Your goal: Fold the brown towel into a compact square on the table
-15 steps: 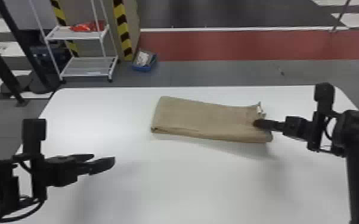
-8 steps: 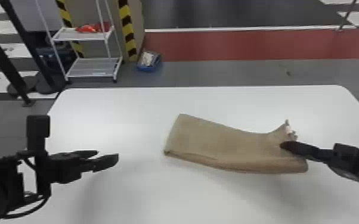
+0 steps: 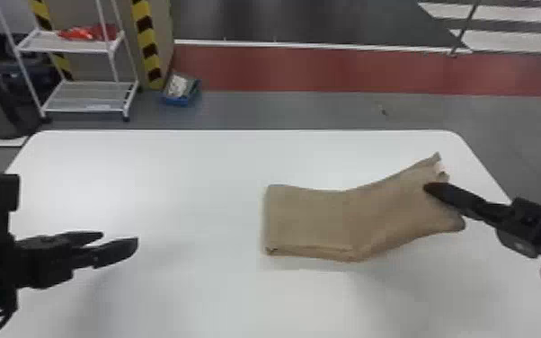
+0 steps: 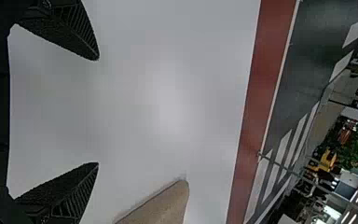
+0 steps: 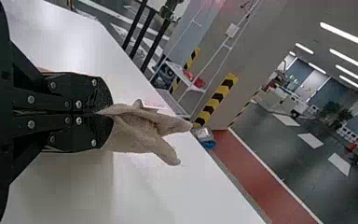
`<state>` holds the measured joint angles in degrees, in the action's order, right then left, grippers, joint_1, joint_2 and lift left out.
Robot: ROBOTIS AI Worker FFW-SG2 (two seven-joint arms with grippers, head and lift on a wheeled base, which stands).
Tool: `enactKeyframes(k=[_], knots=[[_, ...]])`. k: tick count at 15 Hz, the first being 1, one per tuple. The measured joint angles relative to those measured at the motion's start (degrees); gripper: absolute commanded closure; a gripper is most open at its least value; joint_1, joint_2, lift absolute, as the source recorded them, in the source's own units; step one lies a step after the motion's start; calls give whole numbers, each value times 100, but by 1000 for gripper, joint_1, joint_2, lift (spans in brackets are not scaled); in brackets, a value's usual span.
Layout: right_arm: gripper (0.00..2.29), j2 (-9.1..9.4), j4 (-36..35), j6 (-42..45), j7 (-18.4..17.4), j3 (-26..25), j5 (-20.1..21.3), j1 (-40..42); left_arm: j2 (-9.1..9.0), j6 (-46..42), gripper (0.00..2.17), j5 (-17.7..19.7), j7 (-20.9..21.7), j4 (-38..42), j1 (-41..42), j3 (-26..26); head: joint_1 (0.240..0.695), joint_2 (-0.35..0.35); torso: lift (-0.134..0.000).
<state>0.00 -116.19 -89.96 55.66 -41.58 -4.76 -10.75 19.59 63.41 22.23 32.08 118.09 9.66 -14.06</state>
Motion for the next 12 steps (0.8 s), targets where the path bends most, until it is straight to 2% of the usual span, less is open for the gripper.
enactKeyframes(k=[4,7,12], knots=[[1794,0,232,0,-62,212,73,-597,-6,168,76,-36,-9,216,152,-59,695,-60,-128],[1794,0,397,0,-90,910,441,-639,11,191,76,-42,-8,290,255,-94,695,-22,-128],[1794,0,570,0,-112,1699,687,-598,63,191,76,-32,0,295,315,-90,695,42,-128]])
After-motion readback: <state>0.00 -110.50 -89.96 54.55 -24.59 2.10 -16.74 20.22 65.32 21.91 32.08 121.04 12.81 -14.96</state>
